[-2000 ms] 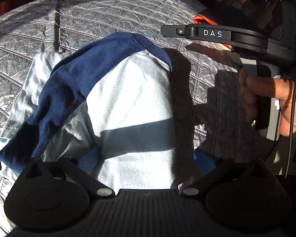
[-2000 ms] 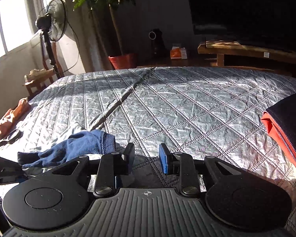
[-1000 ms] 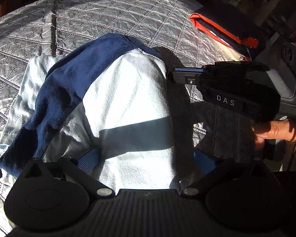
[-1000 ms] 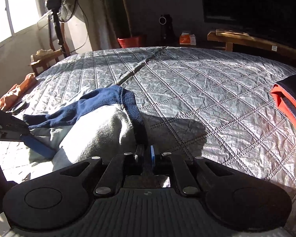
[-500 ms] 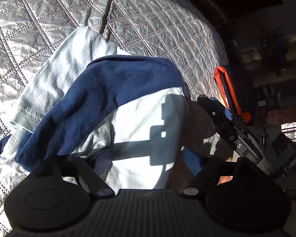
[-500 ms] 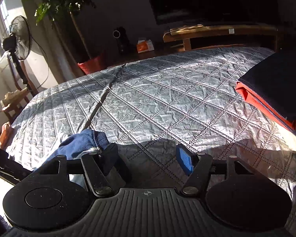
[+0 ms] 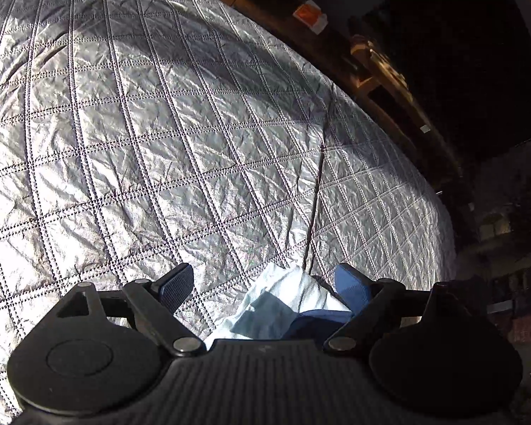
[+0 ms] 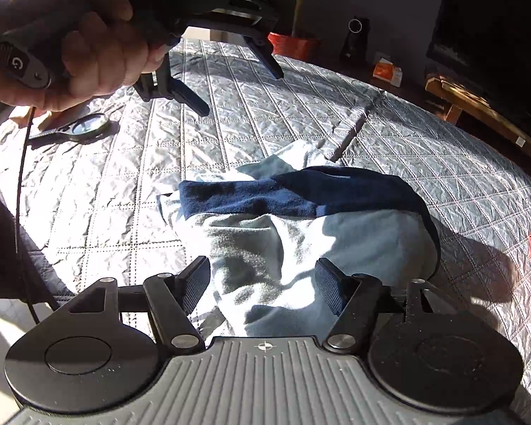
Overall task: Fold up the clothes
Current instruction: 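Grasp the folded light blue shirt bundle with the right tool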
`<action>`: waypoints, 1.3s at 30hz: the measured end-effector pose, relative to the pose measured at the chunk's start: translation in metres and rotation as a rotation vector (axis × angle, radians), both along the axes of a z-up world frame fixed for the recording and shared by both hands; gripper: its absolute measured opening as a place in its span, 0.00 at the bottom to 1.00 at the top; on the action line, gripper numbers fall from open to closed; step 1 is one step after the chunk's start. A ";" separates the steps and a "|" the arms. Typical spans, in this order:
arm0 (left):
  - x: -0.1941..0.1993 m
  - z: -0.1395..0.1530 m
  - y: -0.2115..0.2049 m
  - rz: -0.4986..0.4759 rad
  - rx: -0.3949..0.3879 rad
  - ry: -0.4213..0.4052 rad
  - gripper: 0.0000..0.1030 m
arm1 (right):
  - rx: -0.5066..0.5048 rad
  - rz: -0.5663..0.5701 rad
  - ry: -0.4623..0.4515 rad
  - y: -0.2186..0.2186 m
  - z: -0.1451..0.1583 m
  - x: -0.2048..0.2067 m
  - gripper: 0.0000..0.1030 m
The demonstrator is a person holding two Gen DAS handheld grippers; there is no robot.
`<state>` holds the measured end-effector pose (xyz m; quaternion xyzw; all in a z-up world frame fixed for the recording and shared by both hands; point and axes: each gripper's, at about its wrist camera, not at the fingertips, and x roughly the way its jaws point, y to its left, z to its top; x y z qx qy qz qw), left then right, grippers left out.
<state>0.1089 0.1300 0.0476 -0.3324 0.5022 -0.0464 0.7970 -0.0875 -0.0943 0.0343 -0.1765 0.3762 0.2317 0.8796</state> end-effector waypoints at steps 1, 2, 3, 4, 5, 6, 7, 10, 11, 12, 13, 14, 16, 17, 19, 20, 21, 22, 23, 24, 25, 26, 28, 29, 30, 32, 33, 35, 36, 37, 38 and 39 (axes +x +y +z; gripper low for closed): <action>0.000 0.000 0.004 0.010 -0.009 0.001 0.82 | -0.014 0.034 -0.009 0.015 -0.002 -0.002 0.64; 0.001 0.000 0.008 0.019 -0.019 0.001 0.82 | -0.024 0.066 -0.016 0.029 -0.005 -0.003 0.63; 0.002 0.002 0.011 0.023 -0.015 -0.003 0.82 | -0.056 0.083 -0.035 0.041 -0.008 -0.003 0.63; 0.003 0.004 0.011 0.021 0.002 -0.013 0.82 | -0.089 0.098 -0.055 0.052 -0.011 -0.003 0.63; 0.003 0.006 0.013 0.018 0.017 -0.023 0.82 | -0.134 0.103 -0.072 0.060 -0.016 -0.002 0.63; 0.004 0.009 0.014 0.014 0.030 -0.032 0.82 | -0.180 0.106 -0.089 0.067 -0.022 -0.001 0.63; 0.003 0.011 0.017 0.014 0.037 -0.039 0.82 | -0.226 0.110 -0.106 0.074 -0.028 0.001 0.64; -0.001 0.015 0.028 0.032 0.021 -0.048 0.82 | -0.295 0.100 -0.156 0.088 -0.038 0.000 0.69; -0.002 0.016 0.032 0.040 0.012 -0.050 0.82 | -0.297 0.085 -0.159 0.093 -0.037 -0.001 0.70; -0.003 0.018 0.036 0.048 0.002 -0.052 0.82 | -0.286 0.074 -0.157 0.096 -0.037 -0.002 0.71; -0.004 0.019 0.040 0.054 -0.007 -0.054 0.82 | -0.282 0.055 -0.171 0.100 -0.038 -0.002 0.77; -0.004 0.020 0.042 0.059 -0.016 -0.057 0.82 | -0.281 0.024 -0.184 0.103 -0.039 0.001 0.84; -0.005 0.023 0.046 0.066 -0.030 -0.066 0.82 | -0.279 -0.039 -0.211 0.108 -0.041 0.006 0.86; -0.005 0.024 0.047 0.067 -0.035 -0.072 0.82 | -0.282 -0.044 -0.213 0.111 -0.042 0.008 0.85; -0.004 0.027 0.049 0.072 -0.042 -0.078 0.83 | -0.287 -0.049 -0.215 0.117 -0.043 0.012 0.83; -0.005 0.027 0.050 0.075 -0.046 -0.078 0.83 | -0.287 -0.052 -0.211 0.117 -0.042 0.015 0.82; -0.004 0.027 0.051 0.080 -0.050 -0.076 0.83 | -0.279 -0.056 -0.201 0.116 -0.041 0.016 0.82; -0.004 0.026 0.052 0.084 -0.055 -0.075 0.83 | -0.271 -0.061 -0.190 0.114 -0.040 0.018 0.82; -0.002 0.027 0.054 0.090 -0.059 -0.074 0.83 | -0.264 -0.061 -0.183 0.113 -0.039 0.019 0.82; -0.002 0.027 0.055 0.095 -0.062 -0.074 0.83 | -0.258 -0.061 -0.176 0.111 -0.038 0.019 0.81; -0.001 0.027 0.056 0.102 -0.064 -0.075 0.83 | -0.251 -0.061 -0.169 0.110 -0.037 0.019 0.75; -0.002 0.027 0.058 0.107 -0.067 -0.076 0.83 | -0.252 -0.067 -0.158 0.110 -0.036 0.020 0.56; -0.005 0.029 0.060 0.114 -0.074 -0.081 0.84 | -0.241 -0.074 -0.142 0.108 -0.035 0.020 0.41; -0.005 0.029 0.061 0.115 -0.074 -0.084 0.85 | -0.224 -0.076 -0.131 0.104 -0.033 0.020 0.39; -0.006 0.030 0.061 0.116 -0.074 -0.087 0.85 | -0.206 -0.078 -0.119 0.100 -0.031 0.021 0.38; -0.006 0.030 0.062 0.118 -0.074 -0.088 0.86 | -0.152 -0.096 -0.094 0.090 -0.022 0.025 0.32; -0.006 0.030 0.063 0.120 -0.075 -0.088 0.86 | -0.097 -0.120 -0.066 0.085 -0.017 0.031 0.31; -0.005 0.029 0.063 0.123 -0.076 -0.089 0.86 | -0.006 -0.168 -0.037 0.070 -0.001 0.040 0.29; -0.005 0.028 0.062 0.123 -0.076 -0.089 0.86 | 0.040 -0.192 -0.023 0.062 0.007 0.045 0.29; -0.004 0.028 0.061 0.122 -0.076 -0.089 0.86 | 0.099 -0.220 -0.012 0.052 0.017 0.050 0.29; -0.004 0.027 0.059 0.119 -0.076 -0.090 0.86 | 0.158 -0.245 0.002 0.040 0.027 0.055 0.28; -0.003 0.027 0.057 0.115 -0.078 -0.091 0.86 | 0.218 -0.269 0.008 0.026 0.037 0.059 0.28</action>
